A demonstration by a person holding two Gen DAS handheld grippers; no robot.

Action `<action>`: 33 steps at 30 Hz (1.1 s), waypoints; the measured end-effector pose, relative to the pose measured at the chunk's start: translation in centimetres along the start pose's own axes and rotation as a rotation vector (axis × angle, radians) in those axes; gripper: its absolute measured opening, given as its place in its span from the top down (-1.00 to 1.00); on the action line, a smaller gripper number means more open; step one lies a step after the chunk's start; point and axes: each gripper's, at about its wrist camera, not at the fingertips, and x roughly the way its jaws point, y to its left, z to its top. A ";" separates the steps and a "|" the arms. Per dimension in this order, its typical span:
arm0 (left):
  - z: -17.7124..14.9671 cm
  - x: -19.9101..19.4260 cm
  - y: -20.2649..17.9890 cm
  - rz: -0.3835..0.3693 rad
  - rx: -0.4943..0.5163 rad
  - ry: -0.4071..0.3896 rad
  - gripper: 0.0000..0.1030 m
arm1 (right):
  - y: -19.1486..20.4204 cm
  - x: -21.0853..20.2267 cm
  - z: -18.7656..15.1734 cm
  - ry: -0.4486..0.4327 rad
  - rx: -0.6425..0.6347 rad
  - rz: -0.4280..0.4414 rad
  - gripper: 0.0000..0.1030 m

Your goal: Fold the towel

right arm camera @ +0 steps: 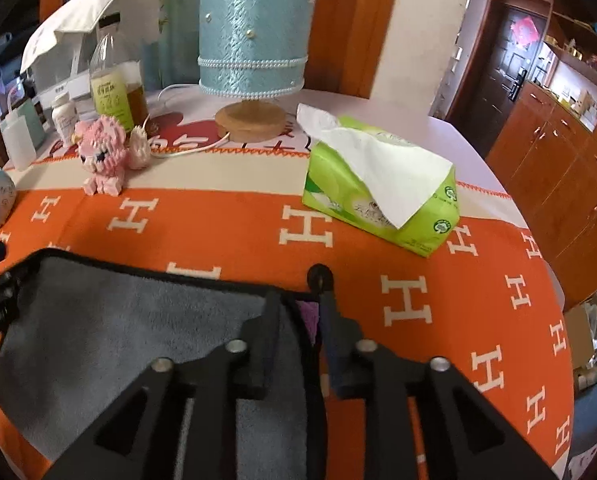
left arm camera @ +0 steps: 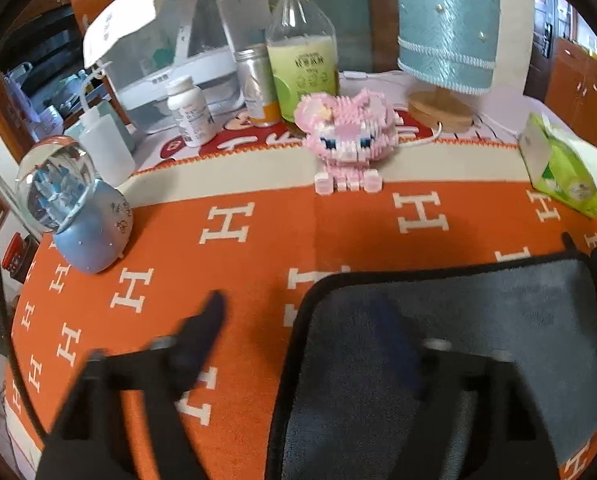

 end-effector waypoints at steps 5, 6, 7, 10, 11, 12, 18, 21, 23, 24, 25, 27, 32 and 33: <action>0.3 -1.4 1.0 -0.068 -0.058 -0.007 -0.80 | -0.4 -1.8 0.4 -0.035 0.022 0.011 -0.09; 0.3 -1.6 1.2 -0.085 -0.071 0.001 -0.80 | -0.4 -2.1 0.5 -0.037 0.028 0.020 -0.09; 0.3 -1.9 1.3 -0.092 -0.085 0.006 -0.80 | -0.5 -2.5 0.6 -0.040 0.035 0.027 -0.09; 0.1 -2.9 1.6 -0.108 -0.106 0.000 -0.80 | -0.3 -3.4 0.7 -0.046 0.043 0.034 -0.09; 0.1 -3.3 1.7 -0.111 -0.107 -0.004 -0.80 | -0.2 -3.7 0.6 -0.048 0.043 0.036 -0.09; -0.1 -3.7 1.7 -0.117 -0.108 -0.007 -0.80 | -0.1 -4.0 0.6 -0.049 0.043 0.036 -0.09; -0.7 -6.4 1.3 -0.152 -0.074 -0.003 -0.80 | 0.6 -6.1 0.0 -0.047 0.060 0.048 -0.09; -1.2 -8.3 1.2 -0.152 -0.057 -0.024 -0.80 | 1.0 -7.5 -0.4 -0.057 0.059 0.045 -0.10; -1.6 -9.7 1.1 -0.163 -0.049 -0.035 -0.80 | 1.1 -8.4 -0.7 -0.062 0.062 0.049 -0.11; -1.8 -10.4 1.1 -0.169 -0.043 -0.041 -0.88 | 1.1 -9.0 -0.9 -0.066 0.069 0.063 -0.17; -2.1 -11.2 1.0 -0.168 -0.032 -0.048 -0.99 | 1.1 -9.4 -1.1 -0.070 0.075 0.068 -0.20; -2.6 -12.5 0.9 -0.157 -0.013 -0.073 -0.99 | 1.1 -10.2 -1.5 -0.078 0.086 0.070 -0.25; -3.7 -15.6 0.5 -0.140 0.018 -0.118 -0.99 | 1.3 -12.2 -2.4 -0.081 0.097 0.078 -0.25; -3.8 -16.0 0.5 -0.148 0.015 -0.118 -0.99 | 1.4 -12.5 -2.5 -0.081 0.097 0.081 -0.25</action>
